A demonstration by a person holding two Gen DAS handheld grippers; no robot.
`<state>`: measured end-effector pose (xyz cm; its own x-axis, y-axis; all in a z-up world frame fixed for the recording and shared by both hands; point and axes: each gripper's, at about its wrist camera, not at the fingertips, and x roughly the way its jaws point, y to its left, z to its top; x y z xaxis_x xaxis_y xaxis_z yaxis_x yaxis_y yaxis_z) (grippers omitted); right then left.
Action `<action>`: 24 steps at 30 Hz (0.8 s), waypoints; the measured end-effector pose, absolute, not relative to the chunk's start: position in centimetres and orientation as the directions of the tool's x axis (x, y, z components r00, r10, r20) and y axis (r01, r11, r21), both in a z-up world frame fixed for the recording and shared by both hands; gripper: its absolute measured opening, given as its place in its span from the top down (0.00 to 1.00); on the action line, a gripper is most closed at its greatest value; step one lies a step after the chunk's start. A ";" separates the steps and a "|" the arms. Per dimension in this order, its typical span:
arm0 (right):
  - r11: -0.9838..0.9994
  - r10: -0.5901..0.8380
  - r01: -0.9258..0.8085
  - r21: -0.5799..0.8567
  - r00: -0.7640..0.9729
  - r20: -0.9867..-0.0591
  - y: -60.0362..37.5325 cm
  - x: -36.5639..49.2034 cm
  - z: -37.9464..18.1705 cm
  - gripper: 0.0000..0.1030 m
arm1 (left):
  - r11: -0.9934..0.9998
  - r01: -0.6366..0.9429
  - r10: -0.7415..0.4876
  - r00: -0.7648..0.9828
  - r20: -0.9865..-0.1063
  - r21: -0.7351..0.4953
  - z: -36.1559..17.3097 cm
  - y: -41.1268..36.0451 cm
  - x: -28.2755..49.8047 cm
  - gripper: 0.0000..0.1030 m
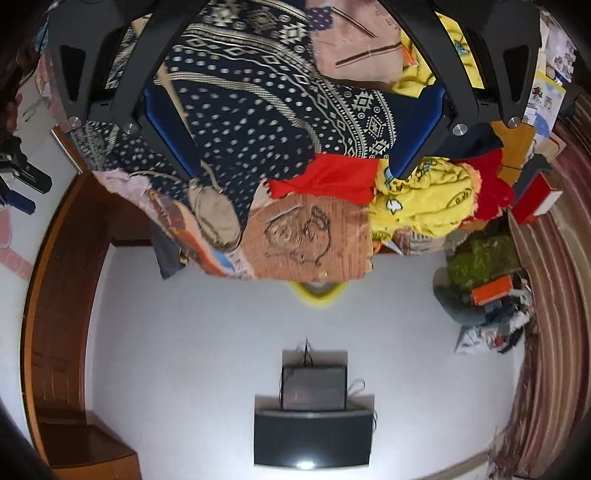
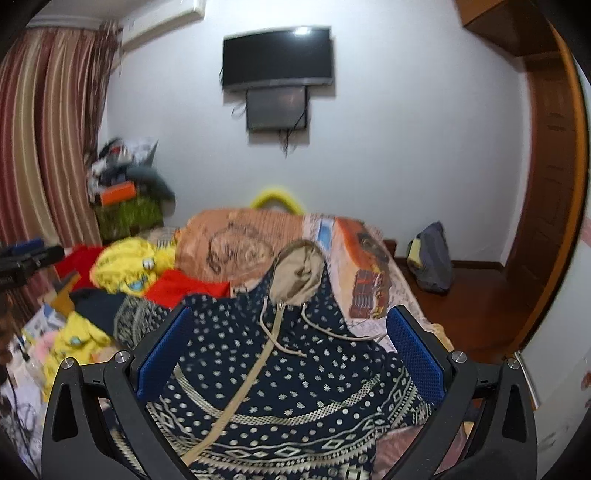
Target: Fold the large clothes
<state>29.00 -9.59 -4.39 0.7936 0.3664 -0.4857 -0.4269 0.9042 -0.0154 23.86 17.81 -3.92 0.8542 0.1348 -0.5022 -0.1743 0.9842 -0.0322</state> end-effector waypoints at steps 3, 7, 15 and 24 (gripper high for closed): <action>0.892 0.361 -0.452 -0.026 0.744 -0.563 -8.3 32.1 -6.2 0.00 | 0.982 -0.172 0.096 0.821 -0.563 -0.084 -5.9 21.7 26.0 0.00; 0.894 0.329 -0.447 -0.019 0.685 -0.651 -7.4 35.8 -8.9 0.00 | 0.961 -0.249 0.116 0.754 -0.647 -0.117 -8.8 26.9 27.9 0.00; 0.910 0.287 -0.413 0.042 0.555 -0.781 -6.3 40.6 -14.2 0.00 | 0.869 -0.426 0.072 0.611 -0.789 -0.251 -17.6 37.3 29.0 0.01; 0.916 0.229 -0.402 -0.005 0.533 -0.815 -5.6 42.1 -16.7 0.00 | 0.688 -0.574 -0.049 0.574 -0.817 -0.444 -25.3 45.1 28.4 0.19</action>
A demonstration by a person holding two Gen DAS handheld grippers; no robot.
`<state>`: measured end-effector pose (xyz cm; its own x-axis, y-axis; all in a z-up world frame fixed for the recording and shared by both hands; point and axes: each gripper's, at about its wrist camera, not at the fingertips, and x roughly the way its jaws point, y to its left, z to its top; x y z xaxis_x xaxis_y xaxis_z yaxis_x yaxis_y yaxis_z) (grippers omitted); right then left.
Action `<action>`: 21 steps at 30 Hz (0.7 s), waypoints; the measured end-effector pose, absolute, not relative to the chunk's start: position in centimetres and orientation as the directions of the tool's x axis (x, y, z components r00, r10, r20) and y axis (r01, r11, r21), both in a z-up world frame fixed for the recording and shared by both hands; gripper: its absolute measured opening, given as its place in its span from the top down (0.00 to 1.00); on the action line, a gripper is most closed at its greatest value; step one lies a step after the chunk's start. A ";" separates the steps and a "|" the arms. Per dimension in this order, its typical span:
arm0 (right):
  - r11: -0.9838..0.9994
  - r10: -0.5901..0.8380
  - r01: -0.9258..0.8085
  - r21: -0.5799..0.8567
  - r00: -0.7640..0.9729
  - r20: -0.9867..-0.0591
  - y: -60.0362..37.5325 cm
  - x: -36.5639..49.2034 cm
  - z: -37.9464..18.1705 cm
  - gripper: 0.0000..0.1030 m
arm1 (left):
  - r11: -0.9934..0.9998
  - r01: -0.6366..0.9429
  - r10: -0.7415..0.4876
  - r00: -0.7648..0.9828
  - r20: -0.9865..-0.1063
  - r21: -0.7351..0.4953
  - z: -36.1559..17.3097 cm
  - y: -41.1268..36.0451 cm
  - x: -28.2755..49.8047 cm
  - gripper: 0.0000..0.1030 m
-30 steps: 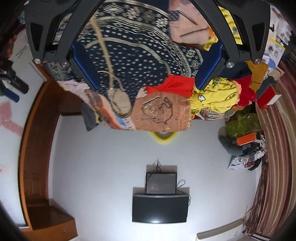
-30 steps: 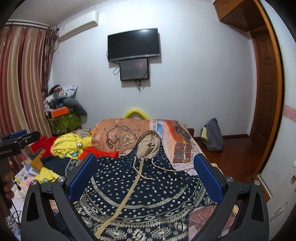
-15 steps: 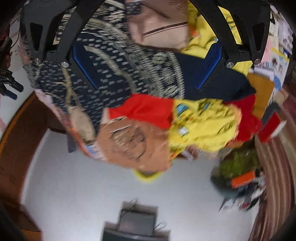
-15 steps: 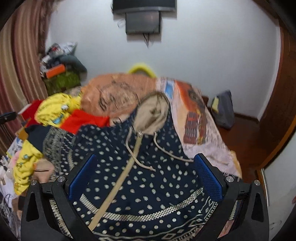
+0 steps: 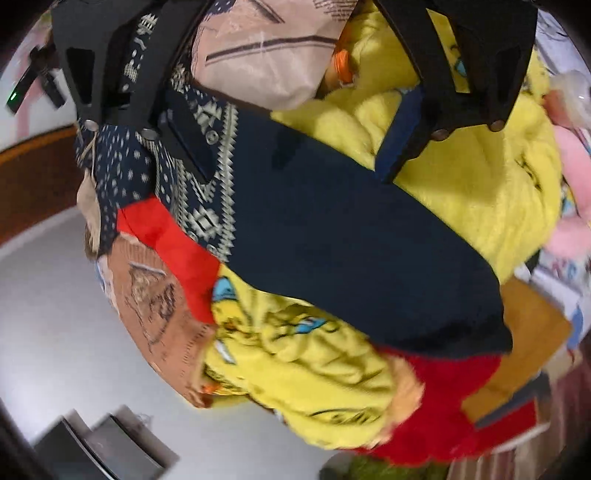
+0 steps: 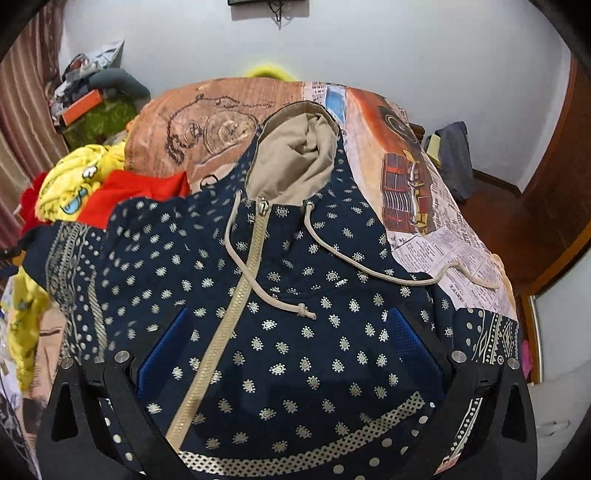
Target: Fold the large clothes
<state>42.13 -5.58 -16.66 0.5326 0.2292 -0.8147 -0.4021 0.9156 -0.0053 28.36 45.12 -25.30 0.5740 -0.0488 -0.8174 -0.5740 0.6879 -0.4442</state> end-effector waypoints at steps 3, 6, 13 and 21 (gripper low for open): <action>0.915 0.224 -0.403 -0.009 0.527 -0.820 -5.4 42.4 -17.0 0.00 | 0.658 -0.612 -0.039 0.553 -0.832 -0.438 -26.6 46.4 28.7 0.19; 0.915 0.221 -0.403 -0.011 0.524 -0.822 -5.4 42.4 -17.4 0.00 | 0.634 -0.641 -0.047 0.527 -0.848 -0.433 -27.8 47.5 28.9 0.20; 0.914 0.204 -0.406 -0.025 0.511 -0.835 -5.2 42.2 -18.3 0.00 | 0.611 -0.682 0.003 0.508 -0.861 -0.401 -29.1 49.1 29.7 0.34; 0.907 0.191 -0.418 -0.054 0.522 -0.831 -5.5 41.5 -18.0 0.00 | 0.715 -0.690 0.274 0.422 -0.864 -0.111 -25.4 47.2 31.2 0.94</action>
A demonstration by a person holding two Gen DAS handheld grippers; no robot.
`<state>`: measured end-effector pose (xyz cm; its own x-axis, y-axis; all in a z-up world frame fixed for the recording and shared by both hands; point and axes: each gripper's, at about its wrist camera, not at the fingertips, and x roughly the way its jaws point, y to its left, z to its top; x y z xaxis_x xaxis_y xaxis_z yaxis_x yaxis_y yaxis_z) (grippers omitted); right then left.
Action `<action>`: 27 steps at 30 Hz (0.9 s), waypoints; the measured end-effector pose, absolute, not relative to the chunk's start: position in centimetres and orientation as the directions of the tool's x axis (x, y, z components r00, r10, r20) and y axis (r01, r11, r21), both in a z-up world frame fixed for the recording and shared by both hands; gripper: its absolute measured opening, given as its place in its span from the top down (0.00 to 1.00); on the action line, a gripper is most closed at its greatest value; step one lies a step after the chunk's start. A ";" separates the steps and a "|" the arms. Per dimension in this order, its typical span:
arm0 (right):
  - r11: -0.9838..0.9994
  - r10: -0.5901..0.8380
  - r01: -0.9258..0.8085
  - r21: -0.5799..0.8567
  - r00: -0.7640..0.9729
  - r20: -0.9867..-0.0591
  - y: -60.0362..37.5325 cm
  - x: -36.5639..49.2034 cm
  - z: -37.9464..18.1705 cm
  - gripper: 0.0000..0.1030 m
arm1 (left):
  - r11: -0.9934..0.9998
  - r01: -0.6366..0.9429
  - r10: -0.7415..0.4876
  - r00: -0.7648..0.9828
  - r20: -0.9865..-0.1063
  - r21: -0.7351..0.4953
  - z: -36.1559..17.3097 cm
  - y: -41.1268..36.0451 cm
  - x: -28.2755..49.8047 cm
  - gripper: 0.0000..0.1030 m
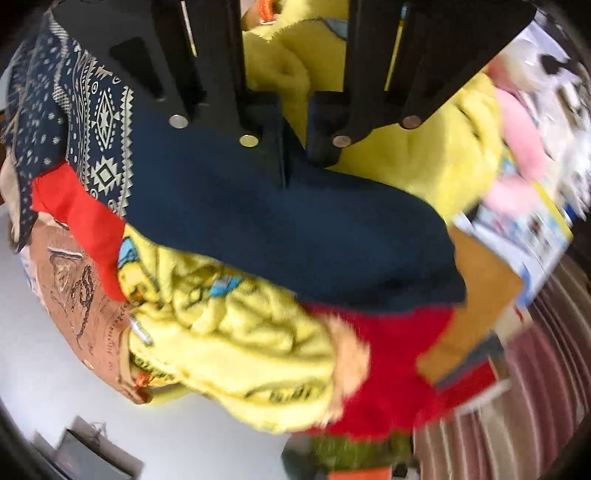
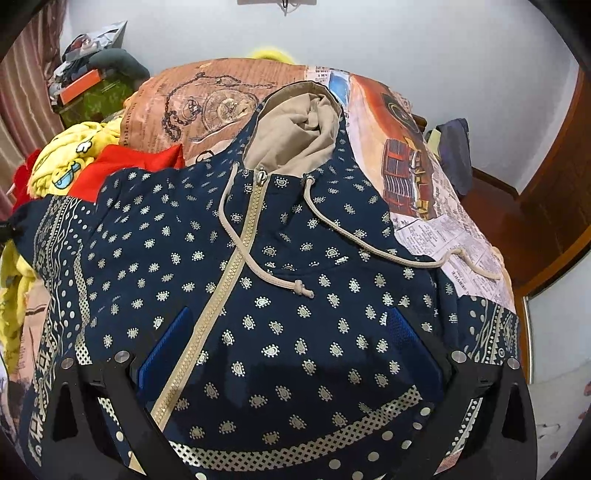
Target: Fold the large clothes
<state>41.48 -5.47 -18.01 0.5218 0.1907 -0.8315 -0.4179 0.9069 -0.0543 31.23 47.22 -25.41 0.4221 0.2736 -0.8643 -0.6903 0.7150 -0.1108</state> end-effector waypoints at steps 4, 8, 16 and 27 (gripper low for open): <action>0.909 0.198 -0.413 -0.049 0.532 -0.823 -6.0 41.2 -17.2 0.00 | 0.754 -0.649 0.317 0.493 -0.810 -0.100 -21.3 45.3 31.6 0.97; 0.912 0.214 -0.409 -0.035 0.547 -0.809 -6.6 40.8 -16.2 0.00 | 0.820 -0.568 0.345 0.593 -0.728 -0.074 -15.8 41.4 32.8 0.98; 0.918 0.250 -0.397 -0.001 0.579 -0.776 -8.8 39.9 -14.2 0.00 | 0.929 -0.344 0.205 0.782 -0.588 -0.134 -7.2 30.7 35.5 0.98; 0.926 0.268 -0.377 0.029 0.600 -0.754 -12.6 38.9 -12.7 0.00 | 0.986 -0.058 -0.049 0.792 -0.609 -0.154 -8.1 14.6 41.7 0.98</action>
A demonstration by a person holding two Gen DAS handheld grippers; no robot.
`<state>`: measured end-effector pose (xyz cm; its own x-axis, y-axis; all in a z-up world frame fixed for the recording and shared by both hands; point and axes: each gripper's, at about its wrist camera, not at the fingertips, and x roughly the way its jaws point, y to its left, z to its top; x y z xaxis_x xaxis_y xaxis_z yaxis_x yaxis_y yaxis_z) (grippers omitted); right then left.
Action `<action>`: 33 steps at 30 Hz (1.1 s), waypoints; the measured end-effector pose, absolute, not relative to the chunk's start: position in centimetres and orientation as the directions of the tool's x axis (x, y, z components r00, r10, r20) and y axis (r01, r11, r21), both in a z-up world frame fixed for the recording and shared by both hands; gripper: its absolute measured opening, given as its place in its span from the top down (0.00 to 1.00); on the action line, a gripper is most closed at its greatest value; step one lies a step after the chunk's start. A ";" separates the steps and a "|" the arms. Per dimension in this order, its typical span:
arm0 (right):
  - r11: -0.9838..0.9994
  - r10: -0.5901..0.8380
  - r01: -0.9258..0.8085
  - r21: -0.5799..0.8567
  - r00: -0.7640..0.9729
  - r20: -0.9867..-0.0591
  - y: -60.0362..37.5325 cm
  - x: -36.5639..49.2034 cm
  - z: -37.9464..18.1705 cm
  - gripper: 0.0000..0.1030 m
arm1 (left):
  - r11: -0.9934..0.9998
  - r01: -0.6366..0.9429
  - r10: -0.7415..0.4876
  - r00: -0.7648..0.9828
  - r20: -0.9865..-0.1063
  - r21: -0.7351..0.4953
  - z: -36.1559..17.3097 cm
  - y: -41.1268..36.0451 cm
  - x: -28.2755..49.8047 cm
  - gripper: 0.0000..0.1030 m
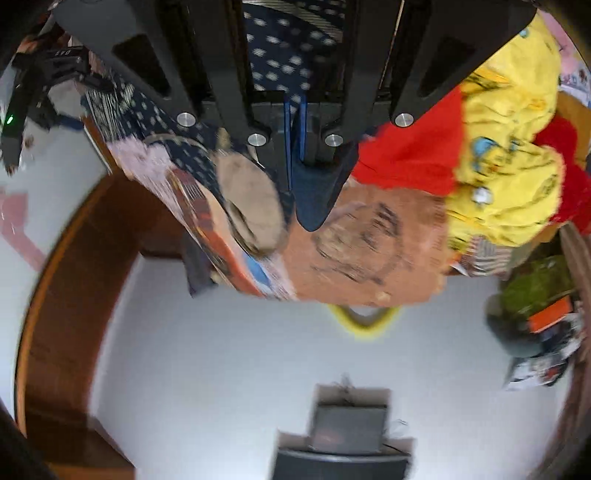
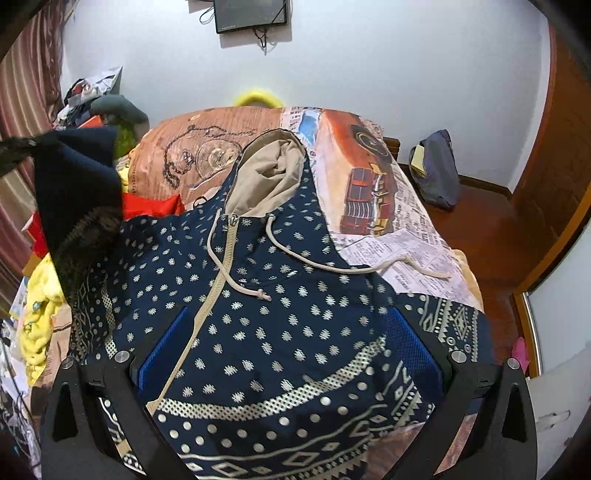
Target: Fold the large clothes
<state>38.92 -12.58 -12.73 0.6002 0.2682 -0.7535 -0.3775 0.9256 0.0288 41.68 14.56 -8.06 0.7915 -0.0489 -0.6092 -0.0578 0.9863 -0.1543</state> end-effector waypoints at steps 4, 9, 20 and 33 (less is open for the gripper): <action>0.927 0.256 -0.374 0.015 0.603 -0.756 -13.7 38.5 -13.0 0.00 | 0.989 0.016 -0.111 0.716 -0.689 -0.144 -12.1 10.1 43.0 0.98; 0.930 0.250 -0.368 0.023 0.583 -0.773 -14.8 38.4 -14.0 0.00 | 0.984 0.105 -0.178 0.590 -0.788 -0.143 -17.7 5.5 43.9 0.98; 0.927 0.220 -0.376 -0.010 0.563 -0.797 -14.9 37.5 -15.4 0.00 | 0.974 0.198 -0.178 0.375 -0.910 -0.109 -24.1 0.2 44.0 0.95; 0.890 0.230 -0.450 -0.077 0.588 -0.776 -10.6 37.1 -13.9 0.00 | 0.982 0.173 -0.156 0.485 -0.861 -0.080 -18.2 6.3 39.5 0.44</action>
